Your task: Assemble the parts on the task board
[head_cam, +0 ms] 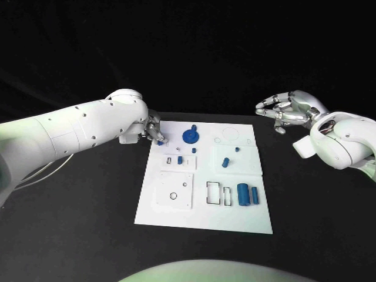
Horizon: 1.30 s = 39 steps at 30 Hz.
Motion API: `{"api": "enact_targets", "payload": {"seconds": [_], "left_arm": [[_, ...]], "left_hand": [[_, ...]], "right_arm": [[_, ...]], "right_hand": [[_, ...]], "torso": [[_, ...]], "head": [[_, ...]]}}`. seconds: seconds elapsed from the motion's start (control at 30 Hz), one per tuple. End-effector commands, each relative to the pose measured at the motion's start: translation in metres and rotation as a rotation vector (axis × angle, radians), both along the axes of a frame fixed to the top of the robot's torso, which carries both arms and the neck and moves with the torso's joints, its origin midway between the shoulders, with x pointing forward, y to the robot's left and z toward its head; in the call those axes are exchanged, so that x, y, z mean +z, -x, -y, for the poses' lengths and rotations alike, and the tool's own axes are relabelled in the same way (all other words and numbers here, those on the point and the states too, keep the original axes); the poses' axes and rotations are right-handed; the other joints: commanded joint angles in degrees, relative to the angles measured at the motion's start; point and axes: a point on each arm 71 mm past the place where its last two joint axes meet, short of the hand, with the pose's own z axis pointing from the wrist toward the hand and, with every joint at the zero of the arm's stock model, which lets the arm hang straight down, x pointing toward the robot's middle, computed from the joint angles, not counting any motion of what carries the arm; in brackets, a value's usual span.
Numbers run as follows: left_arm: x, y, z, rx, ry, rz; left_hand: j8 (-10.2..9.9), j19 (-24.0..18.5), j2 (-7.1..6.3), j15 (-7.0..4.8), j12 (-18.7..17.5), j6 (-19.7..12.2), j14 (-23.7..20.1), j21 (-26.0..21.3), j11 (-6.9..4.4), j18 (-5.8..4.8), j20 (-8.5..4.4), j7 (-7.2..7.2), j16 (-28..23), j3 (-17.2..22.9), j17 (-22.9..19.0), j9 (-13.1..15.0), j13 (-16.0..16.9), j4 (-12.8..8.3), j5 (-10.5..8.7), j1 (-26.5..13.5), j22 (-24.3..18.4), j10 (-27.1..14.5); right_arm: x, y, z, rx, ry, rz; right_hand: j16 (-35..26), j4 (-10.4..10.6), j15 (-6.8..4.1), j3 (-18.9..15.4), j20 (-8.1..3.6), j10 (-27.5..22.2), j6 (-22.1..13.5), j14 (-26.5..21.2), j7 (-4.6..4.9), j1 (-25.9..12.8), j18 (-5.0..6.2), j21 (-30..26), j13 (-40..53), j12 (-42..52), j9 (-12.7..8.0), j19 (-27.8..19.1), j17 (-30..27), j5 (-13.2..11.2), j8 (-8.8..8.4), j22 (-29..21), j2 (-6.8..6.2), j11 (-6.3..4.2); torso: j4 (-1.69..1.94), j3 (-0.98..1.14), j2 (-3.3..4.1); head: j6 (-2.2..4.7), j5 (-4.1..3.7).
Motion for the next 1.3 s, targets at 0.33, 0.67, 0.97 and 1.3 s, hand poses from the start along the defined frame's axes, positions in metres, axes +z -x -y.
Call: {"api": "enact_targets", "payload": {"seconds": [0.33,0.67,0.97,1.3], "left_arm": [[-0.0079,0.0041,-0.0007,-0.005,0.021,-0.054],[-0.0082,0.0049,-0.0023,0.002,0.037,-0.066],[-0.0076,0.0062,-0.0049,0.009,0.057,-0.084],[-0.0071,0.0080,-0.0069,0.010,0.068,-0.098]], "left_hand": [[0.14,-0.40,0.00,0.10,-0.62,0.16,5.00,-0.40,-0.14,0.17,-0.12,-0.15,-0.38,17.96,12.42,0.03,-0.58,-17.78,0.79,-1.49,-0.27,-0.75],[-0.17,-0.53,-0.20,0.14,-1.10,-0.03,4.97,-0.47,0.02,0.22,-0.15,0.09,-0.45,20.40,12.33,-0.14,-1.37,-19.71,1.11,-2.05,-0.44,-1.63],[-0.72,-0.65,-0.19,0.31,-1.29,-0.39,4.83,-0.45,0.29,0.26,-0.05,0.42,-0.70,22.46,11.98,-0.46,-1.82,-20.94,1.00,-2.38,-0.51,-2.33],[-1.50,-0.65,-0.14,0.45,-0.93,-0.70,4.87,-0.28,0.49,0.25,0.07,0.68,-0.61,23.90,12.12,-0.98,-1.56,-21.93,0.92,-2.61,-0.34,-2.30]], "right_arm": [[-0.0015,0.0006,-0.0016,0.021,0.000,-0.006],[-0.0020,0.0007,-0.0012,0.021,0.001,-0.009],[-0.0023,0.0008,-0.0011,0.022,0.002,-0.012],[-0.0026,0.0010,-0.0009,0.024,0.002,-0.015]], "right_hand": [[-0.21,0.29,-0.27,0.01,-0.05,0.33,-0.48,1.13,-0.11,0.04,1.10,-0.31,0.04,0.18,0.06,-0.12,0.05,0.34,0.17,0.04,-0.01,-0.01],[-0.21,0.29,-0.27,0.01,-0.05,0.33,-0.48,1.13,-0.11,0.04,1.10,-0.31,0.04,0.18,0.06,-0.12,0.05,0.34,0.17,0.04,-0.01,-0.01],[-0.21,0.29,-0.27,0.01,-0.05,0.33,-0.48,1.13,-0.11,0.04,1.10,-0.31,0.04,0.18,0.06,-0.12,0.05,0.34,0.17,0.04,-0.01,-0.01],[-0.21,0.29,-0.27,0.01,-0.05,0.33,-0.48,1.13,-0.11,0.04,1.10,-0.31,0.04,0.18,0.06,-0.12,0.05,0.34,0.17,0.04,-0.01,-0.01]], "torso": [[-0.02,0.03,0.02],[0.01,0.04,0.01],[-0.02,0.06,-0.03],[-0.01,0.05,0.01]], "head": [[-0.02,0.08],[-0.06,0.08],[0.04,0.12],[0.10,0.12]]}}
